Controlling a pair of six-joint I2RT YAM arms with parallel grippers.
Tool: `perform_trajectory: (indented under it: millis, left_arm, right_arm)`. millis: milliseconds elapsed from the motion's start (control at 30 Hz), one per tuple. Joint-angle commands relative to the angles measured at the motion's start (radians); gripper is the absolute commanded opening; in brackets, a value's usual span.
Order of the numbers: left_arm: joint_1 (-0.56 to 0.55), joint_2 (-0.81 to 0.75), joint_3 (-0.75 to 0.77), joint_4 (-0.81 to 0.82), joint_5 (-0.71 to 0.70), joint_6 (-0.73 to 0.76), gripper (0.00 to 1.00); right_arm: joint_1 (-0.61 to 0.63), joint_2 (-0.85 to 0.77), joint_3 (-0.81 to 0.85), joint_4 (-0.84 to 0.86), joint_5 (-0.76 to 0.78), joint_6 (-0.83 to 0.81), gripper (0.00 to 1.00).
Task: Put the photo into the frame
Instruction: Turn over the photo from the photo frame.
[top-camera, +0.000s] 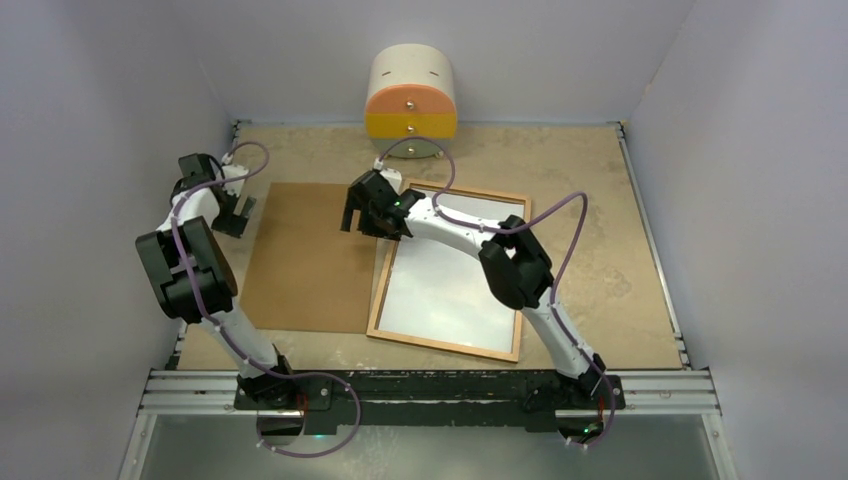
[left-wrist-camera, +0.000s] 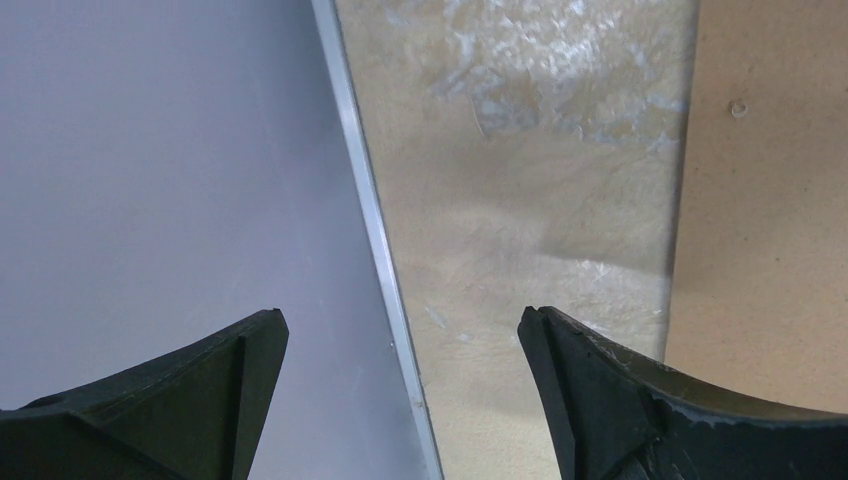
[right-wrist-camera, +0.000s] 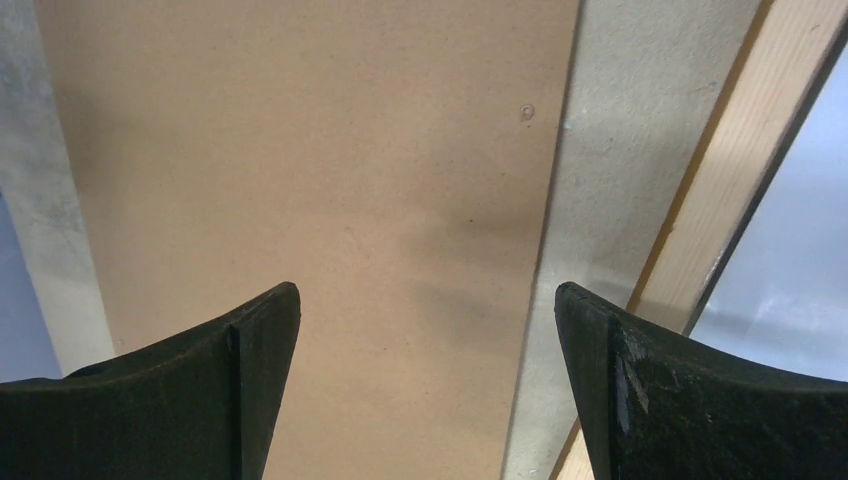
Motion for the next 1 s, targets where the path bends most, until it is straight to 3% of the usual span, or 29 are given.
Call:
perform_trajectory:
  millis: [0, 600, 967]
  left_arm:
    - [0.008, -0.012, -0.038, 0.035, 0.013, 0.042, 0.97]
    - [0.021, 0.024, -0.105, 0.177, -0.135, 0.066, 0.98]
    - [0.004, 0.078, -0.119, 0.134, -0.067, 0.019, 0.96]
  right_arm:
    - [-0.01, -0.036, -0.024, 0.0, 0.007, 0.041, 0.99]
    - [-0.01, 0.012, 0.048, -0.238, 0.073, 0.003, 0.99]
    - [-0.008, 0.01, 0.017, -0.148, 0.005, 0.055, 0.99]
